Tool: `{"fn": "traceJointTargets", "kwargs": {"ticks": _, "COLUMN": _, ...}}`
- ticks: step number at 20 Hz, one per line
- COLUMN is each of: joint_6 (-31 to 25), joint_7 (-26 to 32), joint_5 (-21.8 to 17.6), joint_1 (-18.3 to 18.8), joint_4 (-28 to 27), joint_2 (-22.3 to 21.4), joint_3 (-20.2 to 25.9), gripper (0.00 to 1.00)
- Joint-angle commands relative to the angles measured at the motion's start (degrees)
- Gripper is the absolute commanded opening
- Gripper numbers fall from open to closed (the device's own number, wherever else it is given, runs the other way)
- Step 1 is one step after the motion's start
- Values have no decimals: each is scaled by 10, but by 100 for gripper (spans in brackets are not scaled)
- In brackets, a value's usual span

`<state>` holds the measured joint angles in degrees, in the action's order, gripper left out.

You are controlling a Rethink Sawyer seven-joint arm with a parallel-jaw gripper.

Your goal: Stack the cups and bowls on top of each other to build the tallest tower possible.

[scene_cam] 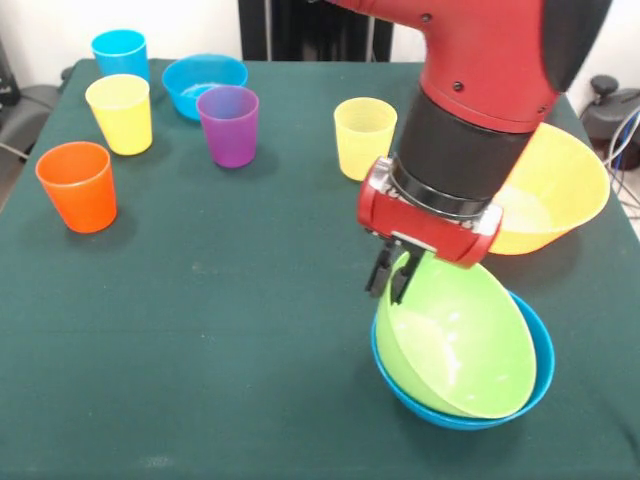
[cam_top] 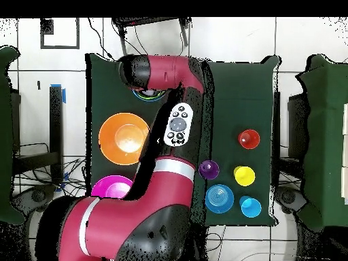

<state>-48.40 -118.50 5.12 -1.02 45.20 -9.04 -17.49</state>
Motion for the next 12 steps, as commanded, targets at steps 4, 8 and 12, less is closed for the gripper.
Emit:
{"fn": "traceJointTargets", "kwargs": {"ticks": 4, "joint_6": 40, "joint_7": -24, "joint_5": 1, "joint_1": 13, "joint_4": 89, "joint_2": -21, "joint_3": 71, "gripper": 0}}
{"fn": "traceJointTargets", "kwargs": {"ticks": 8, "joint_6": 36, "joint_7": -25, "joint_5": 0, "joint_1": 13, "joint_4": 82, "joint_2": -19, "joint_3": 68, "gripper": 0}}
{"fn": "traceJointTargets", "kwargs": {"ticks": 12, "joint_6": 48, "joint_7": -9, "joint_5": -5, "joint_1": 21, "joint_4": 91, "joint_2": -24, "joint_3": 72, "gripper": 0}}
